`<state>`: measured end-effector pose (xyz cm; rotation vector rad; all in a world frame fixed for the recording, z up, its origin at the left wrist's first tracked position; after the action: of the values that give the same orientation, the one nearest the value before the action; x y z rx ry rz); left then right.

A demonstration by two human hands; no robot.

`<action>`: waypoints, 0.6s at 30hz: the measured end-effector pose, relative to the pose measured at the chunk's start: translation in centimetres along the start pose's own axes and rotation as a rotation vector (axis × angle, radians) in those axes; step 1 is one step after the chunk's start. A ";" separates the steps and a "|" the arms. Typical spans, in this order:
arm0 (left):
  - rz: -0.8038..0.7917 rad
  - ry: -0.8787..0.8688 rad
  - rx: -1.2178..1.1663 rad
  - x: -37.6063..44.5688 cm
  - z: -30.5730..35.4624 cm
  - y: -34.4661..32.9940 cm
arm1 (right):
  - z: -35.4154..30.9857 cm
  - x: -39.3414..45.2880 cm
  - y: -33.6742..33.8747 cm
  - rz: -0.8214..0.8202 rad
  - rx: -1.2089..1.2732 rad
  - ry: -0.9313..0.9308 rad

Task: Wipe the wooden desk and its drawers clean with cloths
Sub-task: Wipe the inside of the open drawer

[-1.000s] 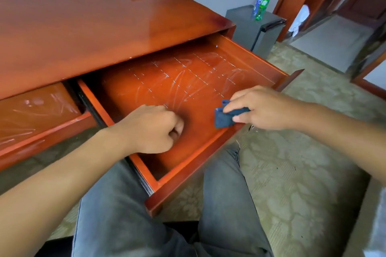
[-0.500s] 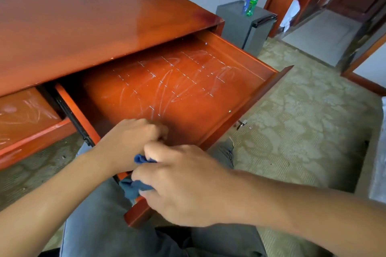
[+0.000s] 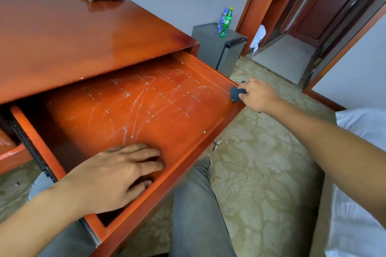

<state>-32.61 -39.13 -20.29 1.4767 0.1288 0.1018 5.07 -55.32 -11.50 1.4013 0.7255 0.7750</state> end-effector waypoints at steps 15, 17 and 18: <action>-0.096 0.027 0.045 0.4 1.4 0.5 | 2.6 5.0 0.5 -0.220 -0.209 0.005; -0.159 0.065 -0.033 0.3 1.6 0.6 | 0.2 5.1 0.5 -0.238 -0.305 0.061; -0.149 0.069 -0.075 0.2 1.6 0.8 | -1.2 5.0 0.1 -0.260 -0.337 0.109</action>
<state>-32.19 -40.56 -19.36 1.3843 0.2876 0.0360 6.94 -50.48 -11.36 0.9458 0.8014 0.7320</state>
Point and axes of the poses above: each hand's wrist, its own x-axis towards the middle knuckle, its own y-axis out of the back of the hand, z = x × y, the point moved 2 cm from there along x, towards the middle knuckle, and after that the axes turned 11 degrees about y, right-handed, at the moved point
